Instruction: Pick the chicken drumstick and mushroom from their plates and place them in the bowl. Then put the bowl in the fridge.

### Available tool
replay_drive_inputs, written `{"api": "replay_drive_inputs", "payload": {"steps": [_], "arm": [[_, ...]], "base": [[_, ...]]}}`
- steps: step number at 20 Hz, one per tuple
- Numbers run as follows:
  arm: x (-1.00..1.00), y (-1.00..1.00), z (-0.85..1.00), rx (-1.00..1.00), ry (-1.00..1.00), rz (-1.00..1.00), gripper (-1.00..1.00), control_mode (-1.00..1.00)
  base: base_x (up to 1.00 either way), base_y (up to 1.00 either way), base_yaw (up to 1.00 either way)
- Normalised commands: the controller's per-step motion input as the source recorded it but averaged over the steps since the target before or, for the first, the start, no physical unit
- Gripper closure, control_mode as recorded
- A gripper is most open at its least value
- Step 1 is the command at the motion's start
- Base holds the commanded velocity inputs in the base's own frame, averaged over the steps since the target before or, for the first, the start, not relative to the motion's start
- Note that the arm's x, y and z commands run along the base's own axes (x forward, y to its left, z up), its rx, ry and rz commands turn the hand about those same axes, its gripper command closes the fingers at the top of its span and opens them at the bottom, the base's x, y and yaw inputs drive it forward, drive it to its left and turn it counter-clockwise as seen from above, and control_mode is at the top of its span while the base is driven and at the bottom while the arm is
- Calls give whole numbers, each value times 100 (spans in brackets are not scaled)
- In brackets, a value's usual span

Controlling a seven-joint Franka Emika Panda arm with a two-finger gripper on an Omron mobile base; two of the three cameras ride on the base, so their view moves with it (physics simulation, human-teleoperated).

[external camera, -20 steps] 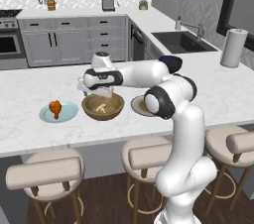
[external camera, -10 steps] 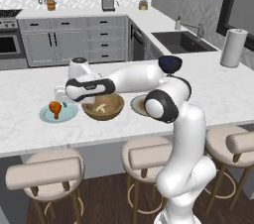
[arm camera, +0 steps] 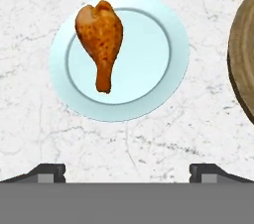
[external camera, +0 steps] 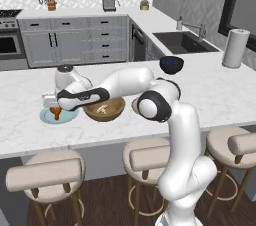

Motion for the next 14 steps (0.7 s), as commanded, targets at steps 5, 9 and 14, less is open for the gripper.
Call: {"api": "replay_drive_inputs", "payload": {"steps": [5,9,14], "arm": [[27,7,0,-1,0,0,-100,-100],[11,1,-17,0,0,0,-100,-100],[0,1,-53,0,0,0,-100,-100]], "base": [[0,0,0],[0,0,0],[0,0,0]]}}
